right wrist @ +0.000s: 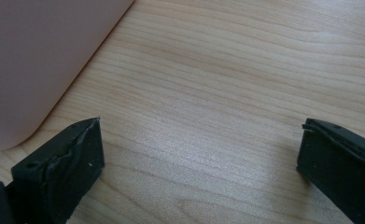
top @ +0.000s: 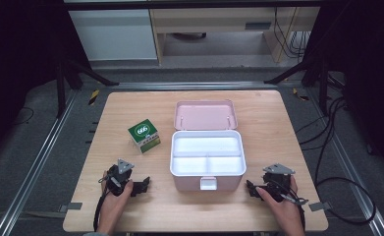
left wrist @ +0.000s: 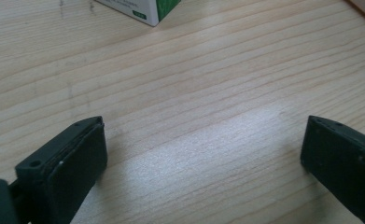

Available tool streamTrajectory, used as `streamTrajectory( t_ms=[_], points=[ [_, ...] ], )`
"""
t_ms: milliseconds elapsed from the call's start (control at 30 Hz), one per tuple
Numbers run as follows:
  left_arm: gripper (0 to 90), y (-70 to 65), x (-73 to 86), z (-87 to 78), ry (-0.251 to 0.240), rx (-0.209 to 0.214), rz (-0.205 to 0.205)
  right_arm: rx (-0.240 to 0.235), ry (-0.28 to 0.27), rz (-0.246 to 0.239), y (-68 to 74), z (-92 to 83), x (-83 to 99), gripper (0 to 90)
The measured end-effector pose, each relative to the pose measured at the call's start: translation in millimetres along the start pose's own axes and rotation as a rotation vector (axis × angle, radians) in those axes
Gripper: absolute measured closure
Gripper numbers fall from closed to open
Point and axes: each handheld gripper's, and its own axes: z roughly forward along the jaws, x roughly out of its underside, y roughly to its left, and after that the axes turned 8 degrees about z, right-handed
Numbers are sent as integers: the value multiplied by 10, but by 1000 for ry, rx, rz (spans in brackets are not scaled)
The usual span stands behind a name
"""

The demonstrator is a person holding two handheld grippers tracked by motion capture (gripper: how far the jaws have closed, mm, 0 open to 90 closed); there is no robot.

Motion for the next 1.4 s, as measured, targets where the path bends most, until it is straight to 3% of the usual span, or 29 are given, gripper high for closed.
streamTrajectory(
  t_ms=[167, 267, 400, 433, 467, 533, 567, 733, 800, 967, 1067, 1233, 1400],
  points=[
    [34, -92, -43, -89, -39, 39, 11, -7, -4, -2, -3, -25, 12, 56],
    [59, -215, -108, -197, -108, 87, 13, -57, -16, -9, 8, -120, 37, 76],
    [54, -440, -204, -321, -172, 139, 87, -106, -51, -21, 72, -250, 45, 101],
    [45, -505, -214, -335, -182, 163, 124, -123, -55, -29, 102, -276, 51, 109],
    [29, -548, -214, -333, -181, 167, 149, -144, -55, -44, 148, -300, 66, 125],
    [27, -678, -222, -315, -148, 149, 236, -173, -52, -64, 203, -323, 88, 140],
    [31, -723, -231, -310, -143, 161, 251, -186, -55, -80, 245, -338, 96, 159],
    [67, -883, -295, -325, -194, 219, 238, -254, -88, -136, 411, -391, 77, 227],
    [90, -909, -326, -310, -217, 256, 201, -285, -104, -149, 462, -395, 55, 249],
    [158, -968, -374, -259, -234, 282, 193, -324, -116, -185, 585, -375, -14, 282],
    [178, -976, -396, -220, -236, 278, 191, -329, -110, -192, 618, -348, -51, 257],
    [195, -1003, -462, -171, -259, 320, 207, -329, -110, -197, 611, -335, -123, 251],
    [153, -1004, -493, -155, -264, 328, 166, -324, -109, -224, 621, -330, -171, 245]
  ],
)
